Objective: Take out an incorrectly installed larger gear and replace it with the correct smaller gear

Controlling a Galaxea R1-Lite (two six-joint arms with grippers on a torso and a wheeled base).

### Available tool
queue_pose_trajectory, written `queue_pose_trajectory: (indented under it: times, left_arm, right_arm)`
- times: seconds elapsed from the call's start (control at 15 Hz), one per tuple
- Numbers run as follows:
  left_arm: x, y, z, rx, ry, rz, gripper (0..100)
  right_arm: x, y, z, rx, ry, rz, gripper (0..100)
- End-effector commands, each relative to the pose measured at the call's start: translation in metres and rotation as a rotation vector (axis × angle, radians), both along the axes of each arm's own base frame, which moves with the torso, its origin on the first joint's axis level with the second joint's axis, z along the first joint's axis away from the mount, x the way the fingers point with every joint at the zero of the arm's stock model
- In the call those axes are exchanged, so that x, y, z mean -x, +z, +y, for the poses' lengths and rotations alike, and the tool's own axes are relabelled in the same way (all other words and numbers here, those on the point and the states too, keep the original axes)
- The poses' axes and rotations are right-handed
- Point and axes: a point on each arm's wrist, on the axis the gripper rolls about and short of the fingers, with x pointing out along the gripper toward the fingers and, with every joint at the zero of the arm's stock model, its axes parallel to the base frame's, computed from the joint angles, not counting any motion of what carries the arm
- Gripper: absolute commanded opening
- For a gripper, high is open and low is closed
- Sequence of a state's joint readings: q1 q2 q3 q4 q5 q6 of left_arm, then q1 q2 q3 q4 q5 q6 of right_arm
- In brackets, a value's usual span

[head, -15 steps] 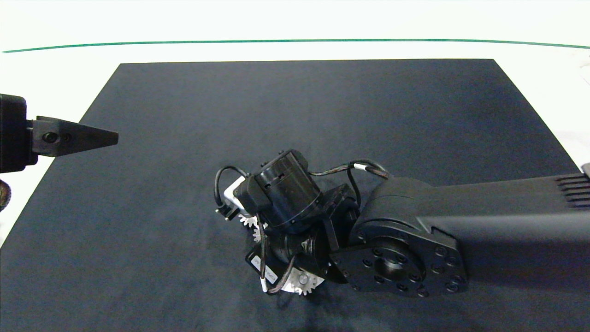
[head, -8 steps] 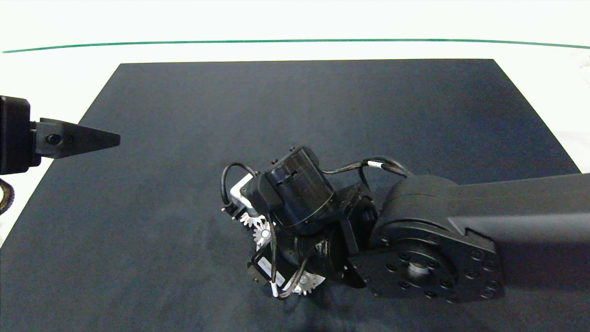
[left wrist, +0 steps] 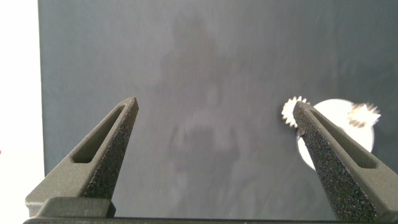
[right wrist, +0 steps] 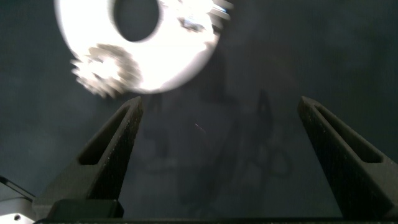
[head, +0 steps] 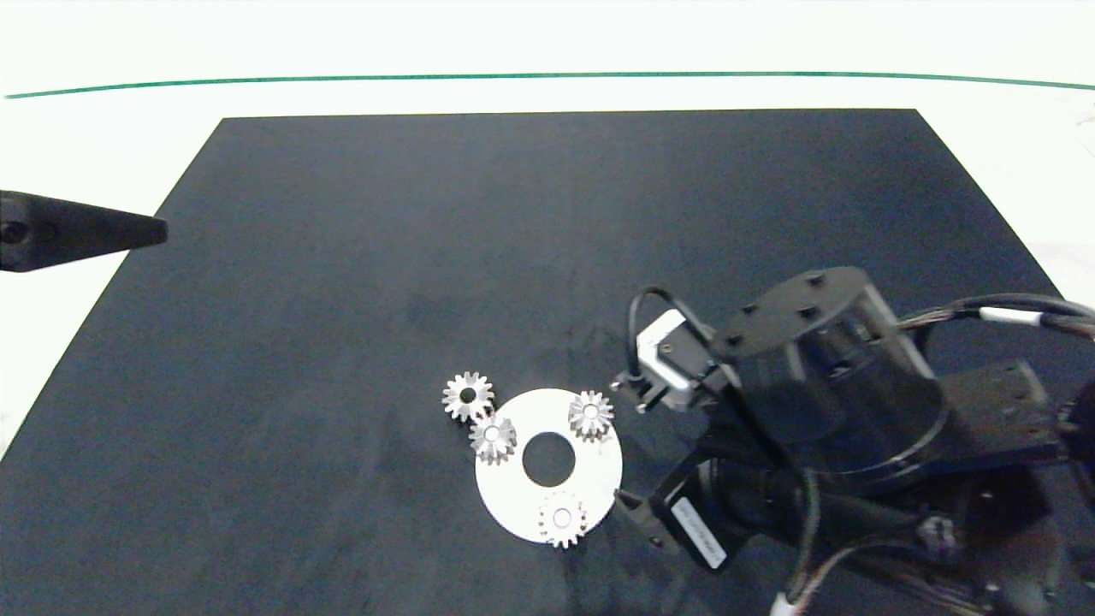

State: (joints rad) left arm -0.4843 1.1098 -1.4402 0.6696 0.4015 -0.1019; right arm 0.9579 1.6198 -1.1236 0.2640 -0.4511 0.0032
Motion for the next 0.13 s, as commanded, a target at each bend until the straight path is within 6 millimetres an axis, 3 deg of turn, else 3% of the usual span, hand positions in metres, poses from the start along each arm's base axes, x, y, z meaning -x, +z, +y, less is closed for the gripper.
queue_pose_trajectory:
  times: [0.07, 0.13]
  left_arm:
    - [0.042, 0.01, 0.023, 0.043, 0.008, -0.12, 100]
    - [0.052, 0.01, 0.028, 0.033, 0.002, -0.145, 100]
  right_arm:
    - [0.038, 0.033, -0.085, -0.129, -0.13, -0.116, 100]
    - [0.042, 0.034, -0.103, -0.136, -0.205, -0.149, 100]
